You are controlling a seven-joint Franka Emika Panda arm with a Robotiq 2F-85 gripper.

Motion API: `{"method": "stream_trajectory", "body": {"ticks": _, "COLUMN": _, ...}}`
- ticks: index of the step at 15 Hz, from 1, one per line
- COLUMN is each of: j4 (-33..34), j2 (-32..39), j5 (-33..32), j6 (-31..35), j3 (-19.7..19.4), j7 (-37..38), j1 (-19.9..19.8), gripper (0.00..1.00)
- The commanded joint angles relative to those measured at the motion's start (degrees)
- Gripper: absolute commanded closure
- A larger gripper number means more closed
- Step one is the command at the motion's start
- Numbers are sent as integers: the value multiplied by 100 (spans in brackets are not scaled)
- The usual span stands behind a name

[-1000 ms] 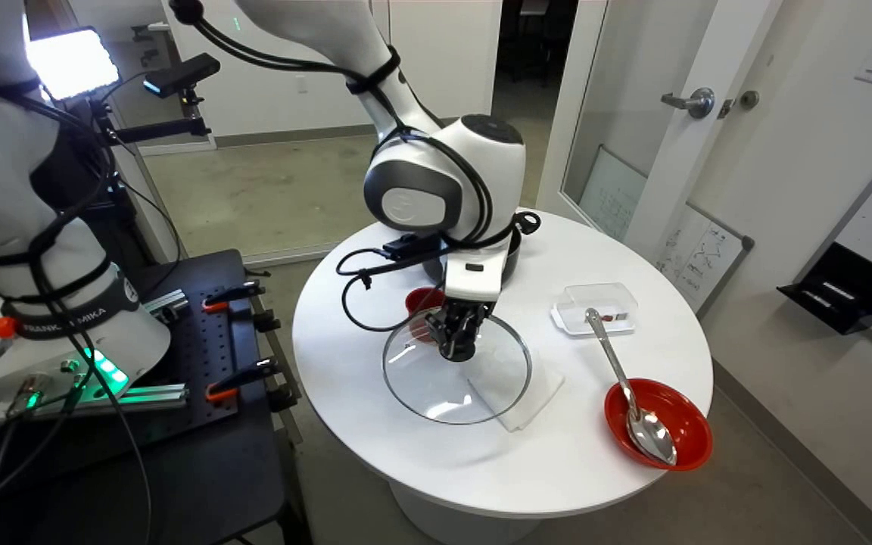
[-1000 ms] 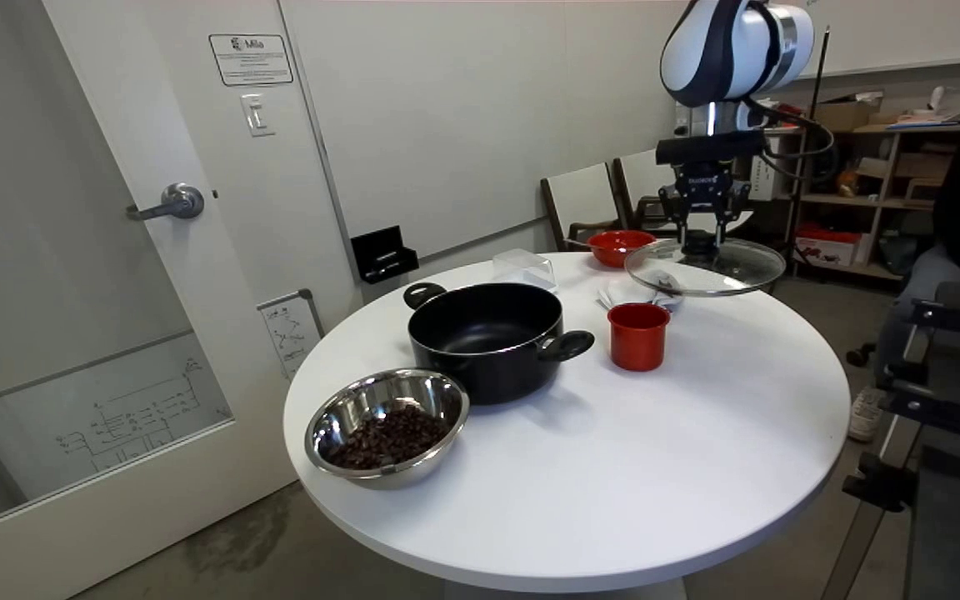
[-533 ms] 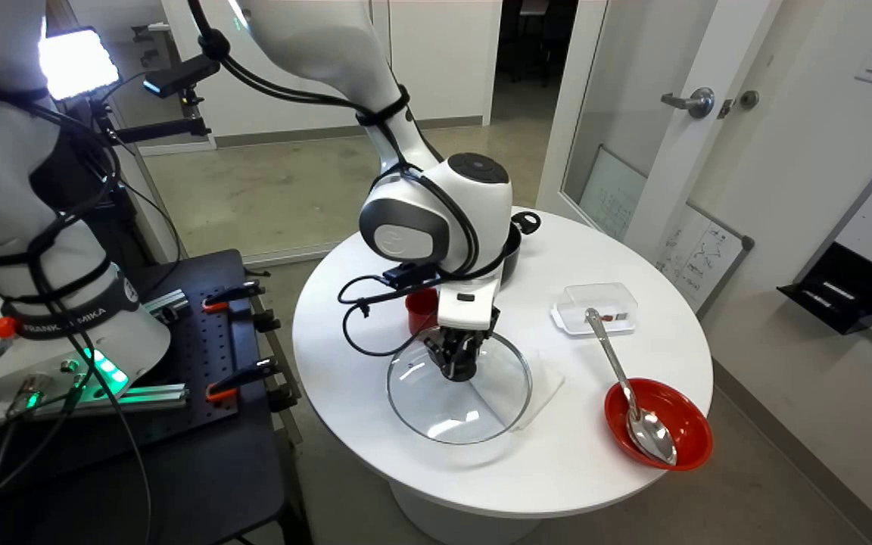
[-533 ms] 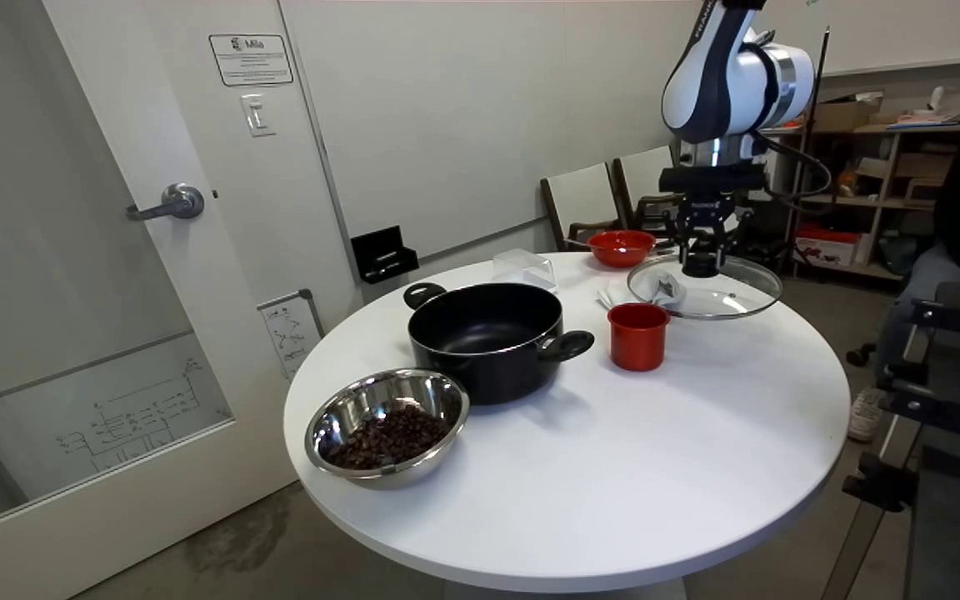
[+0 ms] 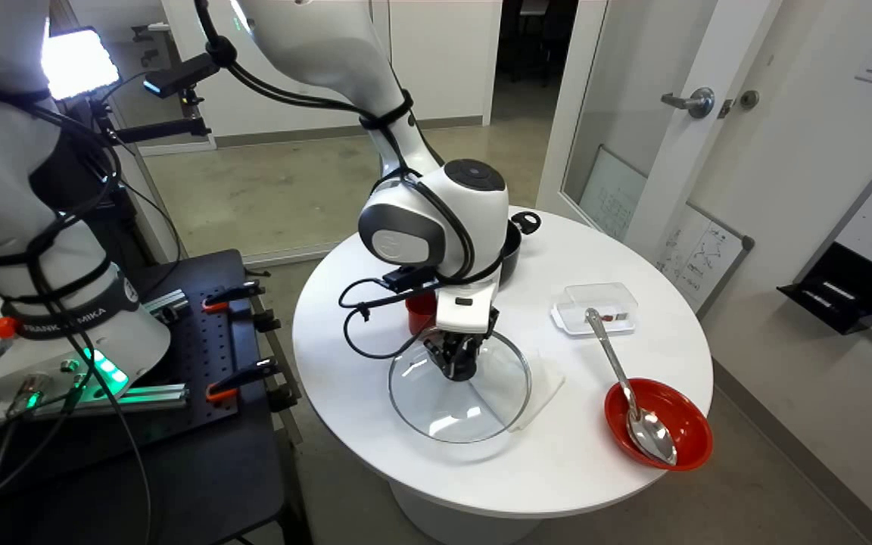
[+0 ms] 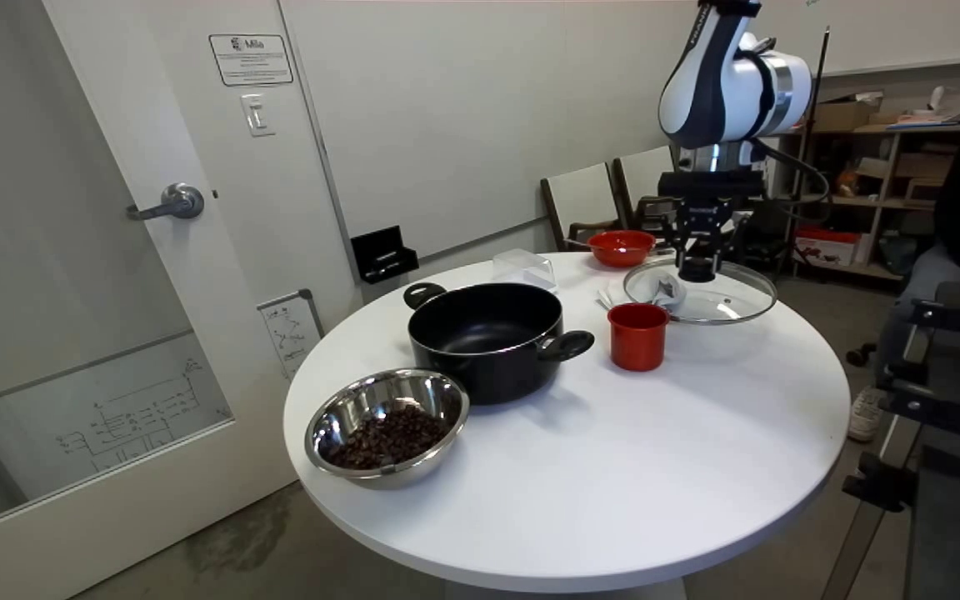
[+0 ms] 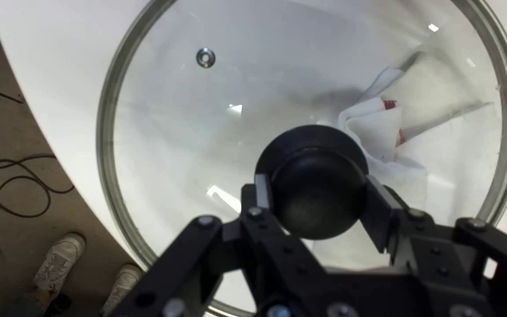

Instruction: Pick up the lid from the black pot and put it on the table.

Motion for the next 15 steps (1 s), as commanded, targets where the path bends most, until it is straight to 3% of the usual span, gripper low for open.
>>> {"method": "stream_trajectory", "body": {"ticks": 1, "j4": 14, "j2": -66, "j5": 261, "j6": 21, "j3": 117, "j7": -361, "j1": -113, "gripper": 74}}
{"method": "stream_trajectory", "body": {"ticks": 7, "j4": 16, "j2": -51, "j5": 220, "j6": -92, "j3": 21, "j7": -354, "j1": -41, "gripper": 74}}
{"method": "stream_trajectory", "body": {"ticks": 13, "j4": 23, "j2": -62, "j5": 358, "j6": -97, "j3": 183, "j7": -514, "j1": -181, "gripper": 74}}
{"method": "stream_trajectory", "body": {"ticks": 14, "j4": 24, "j2": -66, "j5": 405, "j6": -119, "j3": 208, "j7": -543, "j1": -200, "gripper": 24}}
{"method": "stream_trajectory", "body": {"ticks": 15, "j4": 26, "j2": -68, "j5": 466, "j6": -134, "j3": 238, "j7": -584, "j1": -222, "gripper": 22}}
